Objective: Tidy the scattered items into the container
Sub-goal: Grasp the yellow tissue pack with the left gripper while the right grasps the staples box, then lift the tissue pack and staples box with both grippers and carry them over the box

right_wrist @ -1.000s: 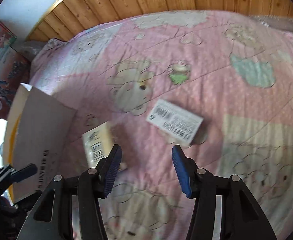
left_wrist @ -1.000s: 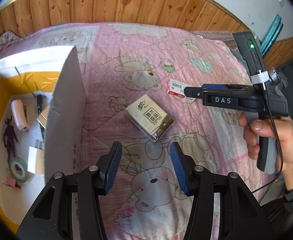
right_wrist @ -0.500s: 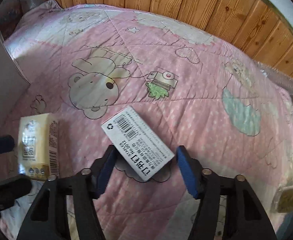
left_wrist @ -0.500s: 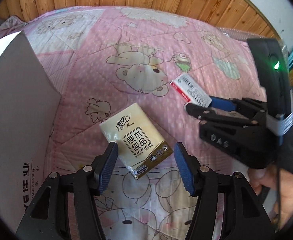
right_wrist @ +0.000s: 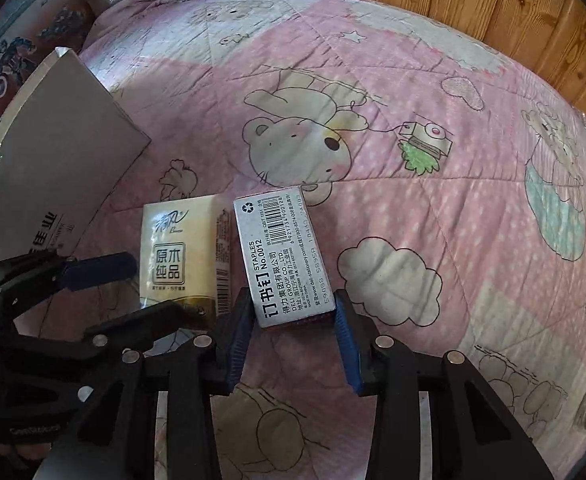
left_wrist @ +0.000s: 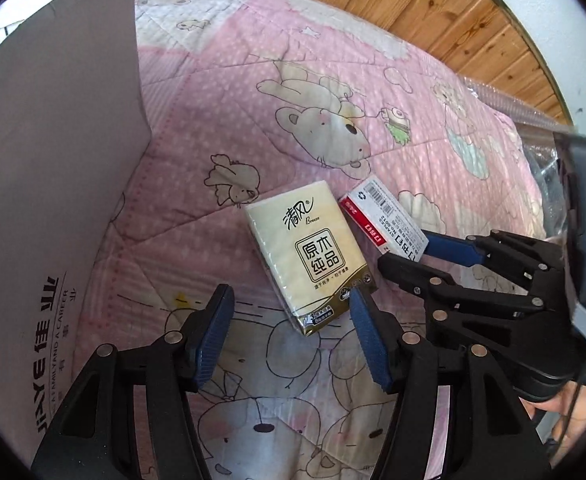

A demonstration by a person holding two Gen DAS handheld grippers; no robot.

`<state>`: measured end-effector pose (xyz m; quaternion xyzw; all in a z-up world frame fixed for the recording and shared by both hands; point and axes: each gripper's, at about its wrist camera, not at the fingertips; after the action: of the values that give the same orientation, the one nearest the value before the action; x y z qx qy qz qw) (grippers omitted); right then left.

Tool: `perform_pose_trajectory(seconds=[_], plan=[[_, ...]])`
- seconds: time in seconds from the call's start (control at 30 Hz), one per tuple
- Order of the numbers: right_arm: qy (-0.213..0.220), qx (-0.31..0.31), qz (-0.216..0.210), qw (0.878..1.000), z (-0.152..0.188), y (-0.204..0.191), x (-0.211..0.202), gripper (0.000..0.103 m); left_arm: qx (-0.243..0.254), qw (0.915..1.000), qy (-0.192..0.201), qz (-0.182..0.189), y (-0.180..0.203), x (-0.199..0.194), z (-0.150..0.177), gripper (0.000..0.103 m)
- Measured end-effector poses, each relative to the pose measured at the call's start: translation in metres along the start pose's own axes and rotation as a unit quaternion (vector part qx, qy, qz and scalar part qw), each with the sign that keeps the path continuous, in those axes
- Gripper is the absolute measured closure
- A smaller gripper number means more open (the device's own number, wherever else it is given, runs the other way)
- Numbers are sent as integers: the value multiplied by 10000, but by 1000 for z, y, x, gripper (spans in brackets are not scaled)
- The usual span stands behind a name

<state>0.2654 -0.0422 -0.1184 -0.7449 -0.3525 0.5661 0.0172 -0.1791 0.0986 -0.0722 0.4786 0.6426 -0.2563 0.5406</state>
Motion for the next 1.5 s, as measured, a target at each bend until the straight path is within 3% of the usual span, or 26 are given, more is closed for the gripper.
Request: perform_pose_trajectory(seconds=[0.07, 0.17, 0.3, 0.37, 0.43, 0.5, 0.57, 0.6, 0.8, 1.07, 1.27, 1.4, 1.5], plan=[[-110, -51, 370, 9992, 5, 9, 1, 62, 74, 9999, 55, 51, 1, -2, -1, 40], [-259, -71, 322, 9991, 12, 22, -3, 62, 153, 9993, 299, -162, 5, 1, -8, 40], [-425, -414, 213, 9980, 16, 14, -3, 60, 277, 9992, 293, -49, 15, 11, -15, 40], [-260, -401, 292, 9984, 14, 16, 0, 44, 280, 9992, 284, -31, 17, 14, -16, 39], [-100, -376, 380, 9985, 12, 17, 2, 40, 396, 9988, 280, 15, 20, 20, -18, 38], [-46, -295, 357, 9989, 10, 18, 1, 42, 537, 9977, 406, 17, 22, 24, -18, 35], [-79, -304, 333, 9990, 7, 15, -1, 64, 576, 9975, 408, 71, 20, 23, -17, 40], [-106, -319, 351, 9988, 5, 14, -2, 64, 627, 9973, 386, 5, 19, 22, -17, 46], [-103, -176, 409, 9990, 4, 0, -8, 64, 621, 9976, 318, 12, 11, 14, -16, 57], [50, -212, 533, 9983, -10, -21, -23, 64, 802, 9962, 325, 54, 8, 3, -11, 62], [30, -192, 542, 9983, 10, -32, -27, 64, 837, 9957, 353, 163, 0, -5, -8, 61], [-55, -80, 637, 9979, 18, -26, -23, 64, 633, 9975, 298, 98, -1, 2, -7, 45], [-86, 111, 603, 9981, 24, -19, -20, 64, 708, 9970, 307, 3, 3, 12, -7, 42]])
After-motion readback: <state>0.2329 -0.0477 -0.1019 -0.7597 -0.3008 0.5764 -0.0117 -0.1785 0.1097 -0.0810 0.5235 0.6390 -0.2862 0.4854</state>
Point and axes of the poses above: each gripper's, at about its wrist camera, not at the fingertips, and x roughly the way its jaws point, y to its right, z to its underside, and after that the axes turned 8 degrees about -z, right-handed
